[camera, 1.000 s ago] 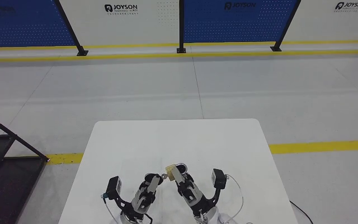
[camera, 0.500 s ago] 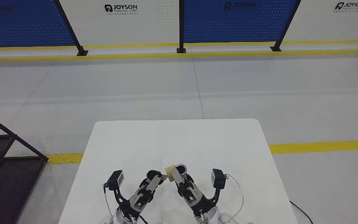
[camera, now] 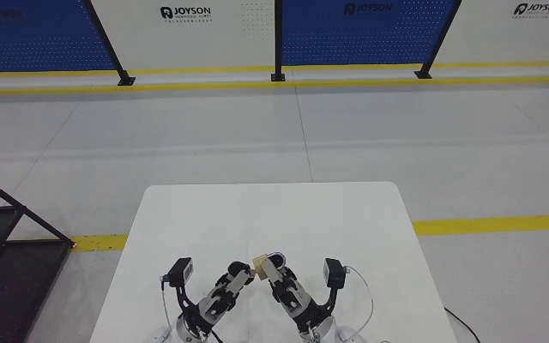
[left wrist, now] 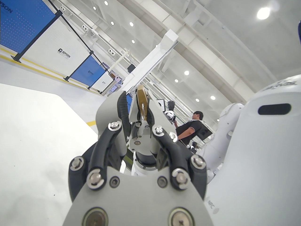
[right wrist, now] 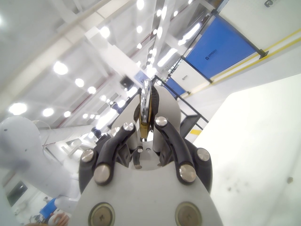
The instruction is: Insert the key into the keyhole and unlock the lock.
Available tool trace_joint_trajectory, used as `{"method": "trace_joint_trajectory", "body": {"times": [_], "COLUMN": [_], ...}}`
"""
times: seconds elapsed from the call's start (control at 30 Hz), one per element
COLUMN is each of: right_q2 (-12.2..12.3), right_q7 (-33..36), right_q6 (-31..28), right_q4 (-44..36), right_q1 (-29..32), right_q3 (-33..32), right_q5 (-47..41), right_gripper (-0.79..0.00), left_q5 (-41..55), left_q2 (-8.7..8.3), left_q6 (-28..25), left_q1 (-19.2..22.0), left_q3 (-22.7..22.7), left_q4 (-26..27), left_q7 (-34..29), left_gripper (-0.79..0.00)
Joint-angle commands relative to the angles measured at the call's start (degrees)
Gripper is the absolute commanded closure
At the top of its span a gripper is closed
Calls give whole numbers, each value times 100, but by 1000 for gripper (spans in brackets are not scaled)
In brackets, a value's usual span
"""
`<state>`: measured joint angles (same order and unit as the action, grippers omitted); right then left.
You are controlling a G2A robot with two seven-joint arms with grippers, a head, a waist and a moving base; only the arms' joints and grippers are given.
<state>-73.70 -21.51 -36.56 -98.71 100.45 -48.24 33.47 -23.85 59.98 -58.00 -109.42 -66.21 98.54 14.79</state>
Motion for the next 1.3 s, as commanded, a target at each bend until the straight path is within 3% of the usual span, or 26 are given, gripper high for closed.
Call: {"method": "trace_joint_trajectory", "body": {"times": [0.0,0.27,0.3,0.33,0.67,0.8,1.27], "right_q2": [-3,-17,-19,-21,-30,-30,-29], "right_q7": [8,50,55,56,81,118,288], "right_q6": [9,61,65,68,104,159,427], "right_q4": [4,18,20,20,16,4,-69], "right_q1": [-4,-22,-25,-27,-34,-27,13], "right_q3": [1,34,39,41,43,37,44], "right_q5": [-15,25,32,35,45,72,98], "right_gripper": [0,0,0,0,0,0,0], "left_q5": [5,-60,-82,-103,-498,-1062,-3878], "left_q2": [-21,-76,-81,-85,-98,-58,147], "left_q6": [0,0,0,0,0,48,1408], "left_q1": [10,60,67,75,92,52,-156], "left_q3": [17,98,107,116,78,-62,-119], "left_q4": [0,-25,-31,-40,-109,-147,-123], "left_q7": [7,66,74,86,411,816,2972], "left_gripper": [-188,-111,-89,0,0,0,0]}}
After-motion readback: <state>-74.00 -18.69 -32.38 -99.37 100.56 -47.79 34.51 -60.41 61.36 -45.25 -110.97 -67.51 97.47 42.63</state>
